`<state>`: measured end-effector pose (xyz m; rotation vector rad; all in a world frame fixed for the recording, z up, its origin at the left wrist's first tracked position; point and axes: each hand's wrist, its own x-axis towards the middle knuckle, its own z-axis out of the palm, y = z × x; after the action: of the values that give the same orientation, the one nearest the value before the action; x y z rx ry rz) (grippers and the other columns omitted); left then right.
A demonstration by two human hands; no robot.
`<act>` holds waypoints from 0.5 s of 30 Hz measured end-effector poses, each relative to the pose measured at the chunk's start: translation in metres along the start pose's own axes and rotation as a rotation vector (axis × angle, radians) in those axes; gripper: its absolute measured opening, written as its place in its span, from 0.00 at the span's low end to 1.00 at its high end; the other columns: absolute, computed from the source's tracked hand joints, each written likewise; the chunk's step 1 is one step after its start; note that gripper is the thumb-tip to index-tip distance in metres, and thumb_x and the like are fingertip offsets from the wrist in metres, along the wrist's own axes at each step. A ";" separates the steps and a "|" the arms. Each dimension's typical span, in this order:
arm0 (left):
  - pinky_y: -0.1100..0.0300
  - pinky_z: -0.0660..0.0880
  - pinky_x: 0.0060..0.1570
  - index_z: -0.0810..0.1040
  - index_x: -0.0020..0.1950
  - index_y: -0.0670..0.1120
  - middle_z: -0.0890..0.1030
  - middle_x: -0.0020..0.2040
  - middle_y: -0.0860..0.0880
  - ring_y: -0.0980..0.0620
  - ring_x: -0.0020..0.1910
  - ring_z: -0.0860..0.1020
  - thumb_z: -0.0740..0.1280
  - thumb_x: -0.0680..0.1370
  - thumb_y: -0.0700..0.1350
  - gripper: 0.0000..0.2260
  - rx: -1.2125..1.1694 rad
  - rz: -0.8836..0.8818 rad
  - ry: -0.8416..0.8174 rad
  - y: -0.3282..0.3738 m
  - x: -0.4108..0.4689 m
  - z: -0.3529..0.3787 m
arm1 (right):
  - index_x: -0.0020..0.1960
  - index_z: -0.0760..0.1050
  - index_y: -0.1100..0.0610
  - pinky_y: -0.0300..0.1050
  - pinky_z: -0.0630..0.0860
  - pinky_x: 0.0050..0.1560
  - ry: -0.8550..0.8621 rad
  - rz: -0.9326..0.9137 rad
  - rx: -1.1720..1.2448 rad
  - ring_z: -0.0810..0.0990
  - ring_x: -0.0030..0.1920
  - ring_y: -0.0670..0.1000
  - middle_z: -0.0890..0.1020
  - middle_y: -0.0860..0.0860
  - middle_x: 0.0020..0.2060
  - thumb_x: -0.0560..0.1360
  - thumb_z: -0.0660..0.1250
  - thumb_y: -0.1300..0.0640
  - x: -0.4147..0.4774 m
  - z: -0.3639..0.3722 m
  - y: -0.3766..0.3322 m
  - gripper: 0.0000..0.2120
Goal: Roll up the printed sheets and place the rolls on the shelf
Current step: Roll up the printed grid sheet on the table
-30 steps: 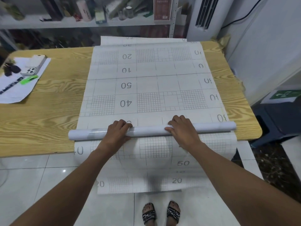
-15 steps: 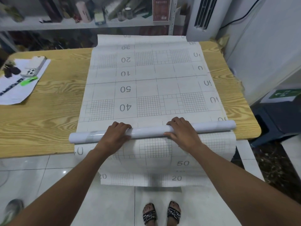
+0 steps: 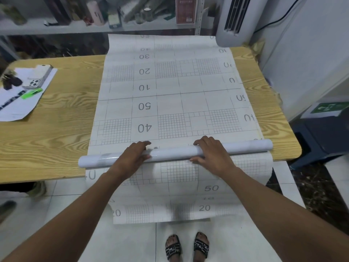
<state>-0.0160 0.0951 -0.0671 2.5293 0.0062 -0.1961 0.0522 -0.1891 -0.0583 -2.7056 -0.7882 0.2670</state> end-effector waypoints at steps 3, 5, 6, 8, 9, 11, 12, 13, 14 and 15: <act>0.59 0.66 0.50 0.69 0.66 0.47 0.74 0.48 0.52 0.51 0.50 0.70 0.65 0.76 0.47 0.18 0.028 -0.013 -0.007 -0.001 0.002 0.001 | 0.60 0.72 0.54 0.46 0.65 0.54 0.006 0.002 0.006 0.71 0.52 0.53 0.74 0.50 0.53 0.70 0.69 0.41 0.001 0.001 0.001 0.24; 0.60 0.64 0.49 0.70 0.65 0.47 0.75 0.52 0.50 0.50 0.52 0.71 0.66 0.76 0.49 0.19 0.109 0.010 0.023 0.000 0.001 0.001 | 0.59 0.72 0.54 0.46 0.65 0.54 0.012 0.003 0.008 0.71 0.52 0.53 0.73 0.50 0.54 0.71 0.69 0.42 0.000 0.001 0.001 0.23; 0.60 0.64 0.49 0.71 0.64 0.46 0.75 0.54 0.49 0.49 0.53 0.72 0.67 0.75 0.49 0.19 0.146 0.038 0.050 0.000 0.001 0.001 | 0.60 0.72 0.54 0.46 0.65 0.54 0.015 0.003 0.009 0.70 0.52 0.53 0.73 0.50 0.55 0.71 0.69 0.42 0.000 0.001 0.001 0.23; 0.58 0.65 0.47 0.73 0.62 0.46 0.75 0.55 0.47 0.47 0.50 0.73 0.69 0.73 0.51 0.20 0.205 0.113 0.086 0.001 -0.002 0.001 | 0.60 0.73 0.54 0.46 0.65 0.55 0.020 0.000 0.009 0.68 0.54 0.53 0.72 0.51 0.56 0.72 0.68 0.42 0.000 0.000 0.001 0.23; 0.57 0.66 0.45 0.74 0.61 0.45 0.76 0.54 0.46 0.46 0.49 0.73 0.69 0.72 0.52 0.20 0.230 0.140 0.098 0.002 -0.003 0.001 | 0.61 0.73 0.55 0.46 0.65 0.55 0.024 -0.002 0.006 0.68 0.54 0.53 0.71 0.51 0.56 0.72 0.67 0.41 -0.001 0.000 0.001 0.23; 0.57 0.66 0.43 0.76 0.59 0.46 0.76 0.51 0.45 0.46 0.46 0.74 0.70 0.70 0.53 0.20 0.246 0.163 0.126 0.002 -0.004 0.001 | 0.61 0.73 0.55 0.46 0.64 0.56 0.030 -0.002 -0.012 0.68 0.54 0.53 0.72 0.51 0.56 0.73 0.65 0.41 0.001 0.001 0.001 0.23; 0.57 0.66 0.43 0.76 0.58 0.46 0.76 0.50 0.45 0.46 0.45 0.74 0.72 0.69 0.52 0.20 0.241 0.166 0.139 0.003 -0.004 0.001 | 0.62 0.73 0.55 0.46 0.64 0.57 0.028 0.001 -0.020 0.68 0.54 0.53 0.72 0.51 0.56 0.73 0.65 0.41 0.001 0.001 0.001 0.23; 0.57 0.65 0.42 0.77 0.58 0.46 0.77 0.49 0.46 0.46 0.44 0.73 0.73 0.68 0.51 0.21 0.236 0.169 0.149 0.004 -0.003 0.001 | 0.62 0.73 0.55 0.46 0.63 0.57 0.022 0.005 -0.024 0.68 0.54 0.53 0.72 0.51 0.56 0.74 0.64 0.41 0.002 0.001 0.000 0.23; 0.57 0.65 0.42 0.77 0.57 0.46 0.77 0.48 0.46 0.46 0.43 0.73 0.75 0.67 0.50 0.21 0.233 0.176 0.157 0.004 -0.003 0.001 | 0.63 0.72 0.55 0.45 0.63 0.58 0.015 0.007 -0.026 0.68 0.55 0.52 0.72 0.51 0.56 0.74 0.63 0.41 0.003 0.001 0.000 0.23; 0.57 0.65 0.42 0.77 0.57 0.46 0.77 0.48 0.46 0.46 0.43 0.73 0.76 0.66 0.49 0.22 0.234 0.182 0.159 0.004 -0.003 0.001 | 0.63 0.72 0.54 0.45 0.63 0.58 0.010 0.007 -0.029 0.68 0.55 0.52 0.72 0.51 0.57 0.75 0.63 0.41 0.003 0.001 -0.001 0.23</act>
<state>-0.0190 0.0918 -0.0654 2.7523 -0.1936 0.0815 0.0542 -0.1863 -0.0598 -2.7355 -0.7853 0.2458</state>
